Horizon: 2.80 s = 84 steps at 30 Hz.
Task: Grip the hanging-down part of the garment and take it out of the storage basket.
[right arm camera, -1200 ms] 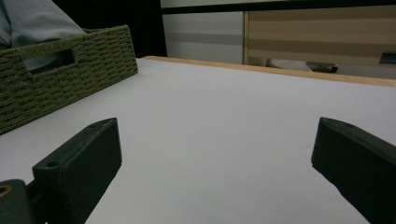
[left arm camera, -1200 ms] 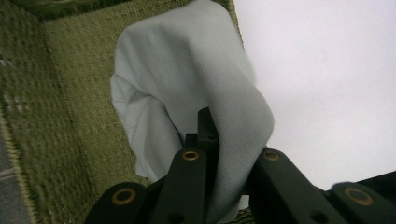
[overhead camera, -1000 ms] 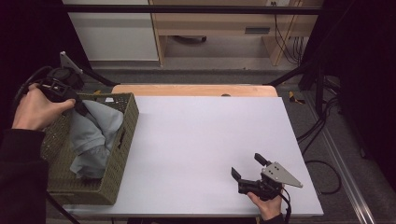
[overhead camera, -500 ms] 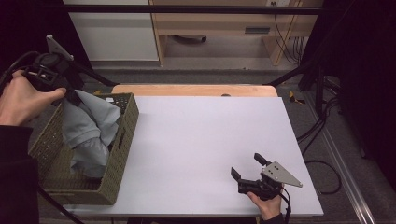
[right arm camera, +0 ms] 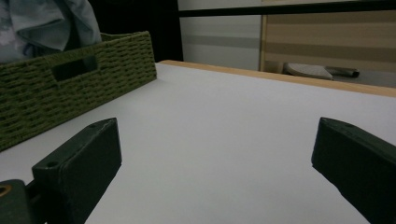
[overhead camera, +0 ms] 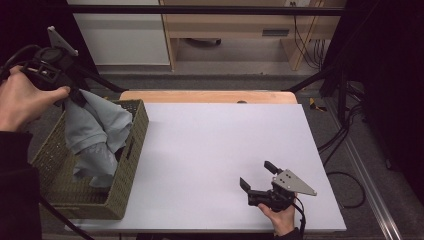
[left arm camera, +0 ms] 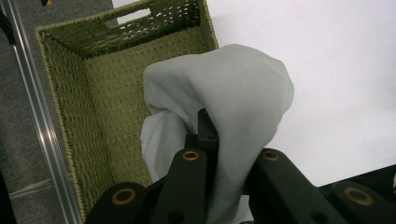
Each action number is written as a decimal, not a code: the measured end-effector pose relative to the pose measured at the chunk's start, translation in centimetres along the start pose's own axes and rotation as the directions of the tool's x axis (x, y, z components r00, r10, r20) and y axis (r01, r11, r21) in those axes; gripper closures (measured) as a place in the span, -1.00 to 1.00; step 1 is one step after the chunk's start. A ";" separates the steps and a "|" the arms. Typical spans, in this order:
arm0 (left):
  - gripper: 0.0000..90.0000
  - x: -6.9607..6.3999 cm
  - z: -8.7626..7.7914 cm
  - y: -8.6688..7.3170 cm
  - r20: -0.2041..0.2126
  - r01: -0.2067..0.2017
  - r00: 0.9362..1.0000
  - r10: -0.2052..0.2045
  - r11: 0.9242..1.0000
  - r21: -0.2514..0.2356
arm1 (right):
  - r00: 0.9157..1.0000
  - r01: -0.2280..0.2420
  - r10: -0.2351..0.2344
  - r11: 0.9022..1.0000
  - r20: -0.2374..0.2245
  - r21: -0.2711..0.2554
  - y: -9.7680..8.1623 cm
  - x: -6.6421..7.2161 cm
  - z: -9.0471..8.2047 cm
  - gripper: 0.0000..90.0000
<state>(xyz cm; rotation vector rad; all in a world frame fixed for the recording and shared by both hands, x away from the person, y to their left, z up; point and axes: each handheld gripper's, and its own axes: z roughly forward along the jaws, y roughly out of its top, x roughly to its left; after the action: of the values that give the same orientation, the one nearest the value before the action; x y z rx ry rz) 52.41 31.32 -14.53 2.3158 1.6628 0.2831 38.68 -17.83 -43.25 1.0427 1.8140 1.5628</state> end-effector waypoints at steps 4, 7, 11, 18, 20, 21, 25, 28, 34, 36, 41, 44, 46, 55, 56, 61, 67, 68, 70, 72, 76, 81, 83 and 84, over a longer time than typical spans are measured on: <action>0.90 0.1 0.2 0.2 -0.006 0.005 1.000 -0.005 1.000 0.001 | 0.998 0.017 -0.019 1.000 -0.067 -0.026 1.6 1.8 1.7 -0.96; 0.90 0.1 0.2 0.2 -0.003 0.003 1.000 -0.003 1.000 0.005 | 0.994 0.014 -0.018 0.999 -0.105 -0.032 2.6 3.3 3.0 -0.96; 0.90 0.1 0.2 0.2 -0.005 0.002 1.000 -0.002 1.000 0.009 | 0.986 0.021 -0.028 0.999 -0.162 -0.043 3.7 5.5 5.0 -0.96; 0.90 0.3 0.2 0.1 -0.005 0.004 1.000 -0.004 1.000 0.004 | 0.970 0.036 -0.045 0.999 -0.238 -0.040 5.0 9.0 8.3 -0.96; 0.90 0.4 0.2 0.1 -0.003 0.005 1.000 -0.005 1.000 0.007 | 0.962 0.035 -0.042 0.999 -0.271 -0.033 5.4 10.4 9.7 -0.95; 0.90 0.5 0.2 0.1 -0.002 0.006 1.000 -0.006 1.000 0.008 | 0.962 0.035 -0.042 0.999 -0.271 -0.033 5.4 10.4 9.7 -0.95; 0.90 0.5 0.3 0.0 -0.005 0.004 1.000 -0.003 1.000 0.012 | 0.950 0.024 -0.031 0.999 -0.310 -0.027 6.0 12.2 11.3 -0.95; 0.90 0.6 0.4 0.0 -0.002 0.003 1.000 -0.003 1.000 0.013 | 0.939 0.027 -0.032 0.999 -0.343 -0.020 6.7 13.9 13.1 -0.94; 0.90 0.7 0.2 0.0 0.001 0.005 1.000 -0.005 1.000 0.009 | 0.917 0.018 -0.017 1.000 -0.398 -0.001 7.2 16.0 15.3 -0.93; 0.90 0.8 0.1 -0.1 0.000 0.006 1.000 -0.006 1.000 0.010 | 0.910 0.019 -0.016 1.000 -0.414 0.002 7.3 16.9 16.2 -0.92; 0.90 0.7 0.0 -0.1 0.000 -0.001 1.000 0.001 1.000 0.009 | 0.897 0.020 -0.015 1.000 -0.442 0.008 7.7 18.9 18.3 -0.91; 0.90 0.7 0.2 -0.1 0.000 0.001 1.000 -0.001 1.000 0.009 | 0.892 0.015 -0.004 1.000 -0.453 0.021 7.9 20.3 19.3 -0.90; 0.90 0.7 0.2 -0.1 0.000 0.001 1.000 -0.001 1.000 0.009 | 0.885 0.031 -0.020 0.999 -0.465 0.016 7.9 21.1 20.0 -0.90; 0.90 0.3 -0.1 0.0 -0.004 -0.009 1.000 0.009 1.000 0.008 | 0.891 0.076 -0.035 0.994 -0.453 0.073 7.1 24.3 23.9 -0.86; 0.90 0.2 -0.2 -0.1 -0.003 -0.012 1.000 0.012 1.000 0.004 | 0.894 0.079 -0.036 0.994 -0.446 0.078 6.9 24.4 24.3 -0.85; 0.90 0.1 -0.3 -0.1 -0.001 -0.016 1.000 0.016 1.000 0.002 | 0.908 0.067 -0.021 0.993 -0.419 0.096 6.4 24.5 25.5 -0.67; 0.90 0.1 -0.1 -0.1 0.000 -0.026 1.000 0.026 1.000 0.002 | 0.909 0.077 -0.023 0.991 -0.416 0.113 6.1 24.0 26.5 0.32; 0.90 0.1 -0.1 -0.1 0.005 -0.026 1.000 0.026 1.000 0.002 | 0.909 0.077 -0.023 0.991 -0.416 0.113 6.1 24.0 26.5 0.32; 0.90 0.1 0.0 -0.1 0.004 -0.024 1.000 0.024 1.000 0.003 | 0.904 0.082 -0.022 0.989 -0.428 0.123 6.2 23.6 26.5 0.85; 0.90 0.1 0.0 -0.2 0.005 -0.024 1.000 0.024 1.000 0.002 | 0.895 0.083 -0.018 0.989 -0.445 0.126 6.3 23.5 26.3 0.92; 0.90 0.2 -0.3 -0.3 0.011 -0.017 1.000 0.017 1.000 -0.014 | 0.886 0.108 -0.047 0.988 -0.461 0.107 6.7 23.0 25.6 0.93; 0.90 0.7 -0.7 -0.6 0.015 -0.006 1.000 0.007 0.999 -0.033 | 0.889 0.092 -0.039 0.991 -0.455 0.095 7.6 22.3 24.4 0.94; 0.90 0.9 -0.8 -0.7 0.017 -0.003 1.000 0.004 0.999 -0.035 | 0.891 0.105 -0.067 0.993 -0.448 0.059 8.5 21.5 23.5 0.94; 0.90 0.9 -0.9 -0.8 0.015 -0.003 1.000 0.004 0.999 -0.037 | 0.891 0.105 -0.067 0.993 -0.448 0.059 8.5 21.5 23.5 0.94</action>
<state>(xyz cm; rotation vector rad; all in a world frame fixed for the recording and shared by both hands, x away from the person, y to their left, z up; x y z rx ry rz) 51.74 32.49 -13.98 2.2882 1.6324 0.2938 47.03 13.52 -37.54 0.6553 2.2086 1.7930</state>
